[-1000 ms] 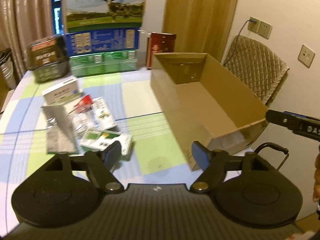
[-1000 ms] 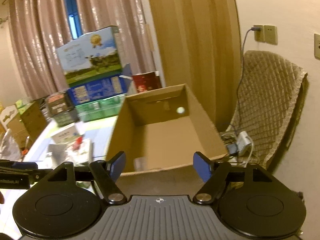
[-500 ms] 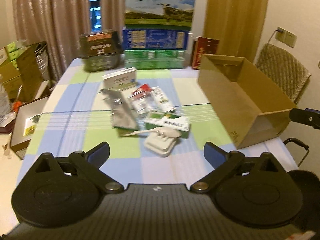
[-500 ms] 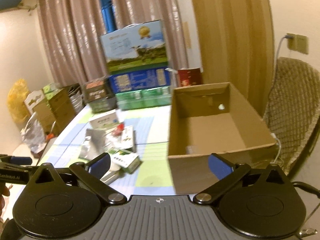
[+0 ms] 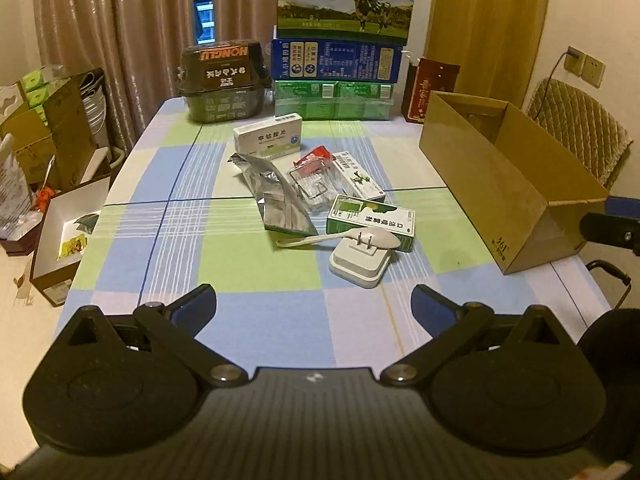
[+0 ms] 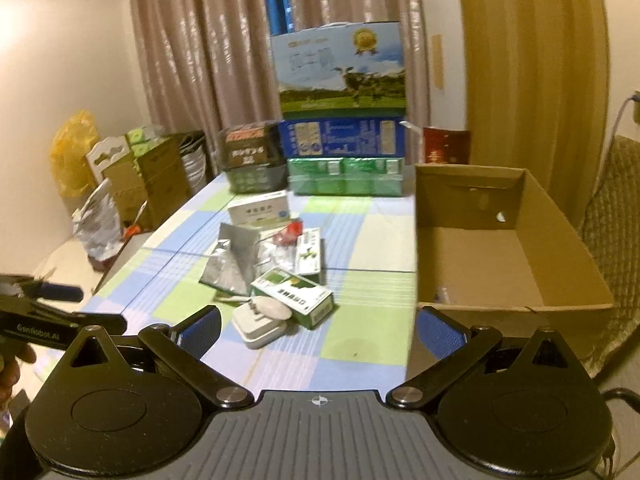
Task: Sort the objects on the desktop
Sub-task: 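Withdraw both tools from the cardboard box back over the table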
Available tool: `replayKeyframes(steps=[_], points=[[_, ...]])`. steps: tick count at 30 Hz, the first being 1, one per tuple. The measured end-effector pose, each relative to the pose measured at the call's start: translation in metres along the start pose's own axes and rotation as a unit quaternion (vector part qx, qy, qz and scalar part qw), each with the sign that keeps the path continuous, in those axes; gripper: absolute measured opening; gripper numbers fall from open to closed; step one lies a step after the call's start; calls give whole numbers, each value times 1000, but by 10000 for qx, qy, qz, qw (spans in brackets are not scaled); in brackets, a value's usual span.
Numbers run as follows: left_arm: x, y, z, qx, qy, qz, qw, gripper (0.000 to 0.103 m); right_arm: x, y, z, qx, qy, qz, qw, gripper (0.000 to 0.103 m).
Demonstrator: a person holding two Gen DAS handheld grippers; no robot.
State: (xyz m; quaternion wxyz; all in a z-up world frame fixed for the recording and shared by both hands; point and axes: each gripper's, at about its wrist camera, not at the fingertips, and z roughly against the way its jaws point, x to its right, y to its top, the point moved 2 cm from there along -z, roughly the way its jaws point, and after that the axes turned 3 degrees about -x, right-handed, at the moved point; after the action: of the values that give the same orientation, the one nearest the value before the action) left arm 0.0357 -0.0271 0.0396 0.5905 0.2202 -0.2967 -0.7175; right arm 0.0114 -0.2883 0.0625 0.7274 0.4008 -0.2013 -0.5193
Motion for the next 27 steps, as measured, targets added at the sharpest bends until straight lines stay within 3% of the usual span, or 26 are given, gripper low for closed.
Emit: replayKeyframes(steps=[27], points=[[-6, 6, -73, -395, -478, -609, 9962, 99, -25, 3, -82, -793, 113, 809, 9935, 100]])
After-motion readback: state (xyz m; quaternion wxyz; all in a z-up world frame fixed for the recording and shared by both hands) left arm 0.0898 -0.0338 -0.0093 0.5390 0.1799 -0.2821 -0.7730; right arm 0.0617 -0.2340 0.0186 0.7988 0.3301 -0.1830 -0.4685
